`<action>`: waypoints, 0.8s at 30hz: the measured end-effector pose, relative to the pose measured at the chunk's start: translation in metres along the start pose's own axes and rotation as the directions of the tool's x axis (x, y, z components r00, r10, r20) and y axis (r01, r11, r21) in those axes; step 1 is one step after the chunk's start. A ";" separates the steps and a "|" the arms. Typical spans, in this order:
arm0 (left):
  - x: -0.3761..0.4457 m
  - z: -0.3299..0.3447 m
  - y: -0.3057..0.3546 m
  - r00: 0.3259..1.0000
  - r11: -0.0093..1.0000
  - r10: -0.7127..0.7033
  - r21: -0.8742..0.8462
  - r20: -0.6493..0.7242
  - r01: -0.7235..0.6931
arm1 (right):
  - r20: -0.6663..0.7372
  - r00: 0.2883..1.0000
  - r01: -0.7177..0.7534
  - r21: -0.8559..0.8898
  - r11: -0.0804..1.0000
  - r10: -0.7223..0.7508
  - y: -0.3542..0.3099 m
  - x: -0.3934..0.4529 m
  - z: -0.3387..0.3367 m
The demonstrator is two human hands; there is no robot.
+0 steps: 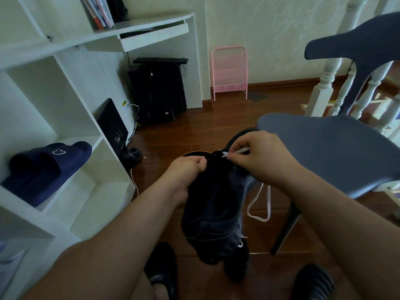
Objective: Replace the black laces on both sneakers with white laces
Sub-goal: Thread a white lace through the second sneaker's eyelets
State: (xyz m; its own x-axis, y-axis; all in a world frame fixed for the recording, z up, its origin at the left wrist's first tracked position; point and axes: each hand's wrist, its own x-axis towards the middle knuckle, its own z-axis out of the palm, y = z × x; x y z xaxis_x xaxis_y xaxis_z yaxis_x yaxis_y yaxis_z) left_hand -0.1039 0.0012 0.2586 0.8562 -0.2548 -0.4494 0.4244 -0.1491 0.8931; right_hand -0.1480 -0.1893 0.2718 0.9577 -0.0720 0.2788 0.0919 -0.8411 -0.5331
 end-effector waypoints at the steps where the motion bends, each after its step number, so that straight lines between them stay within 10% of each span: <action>1: -0.001 0.000 0.000 0.999 0.998 -0.048 -0.037 0.011 0.049 | -0.020 1.000 0.014 -0.028 1.000 -0.014 -0.001 0.000 0.000; 9: -0.002 0.005 -0.002 0.994 0.993 -0.080 -0.078 0.068 0.085 | -0.075 0.994 0.071 -0.170 0.983 -0.085 -0.003 0.003 0.010; 24: 0.000 0.016 -0.027 0.917 0.893 0.399 0.221 0.017 -0.392 | -0.100 0.995 -0.029 -0.189 0.982 0.010 -0.007 -0.006 0.015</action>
State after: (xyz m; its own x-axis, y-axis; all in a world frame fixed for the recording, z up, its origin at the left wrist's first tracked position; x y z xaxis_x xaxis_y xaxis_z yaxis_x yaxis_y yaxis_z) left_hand -0.1202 -0.0101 0.2346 0.9493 -0.3093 -0.0563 -0.0222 -0.2445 0.9694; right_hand -0.1506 -0.1747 0.2617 0.9266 -0.1336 0.3514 0.0109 -0.9248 -0.3804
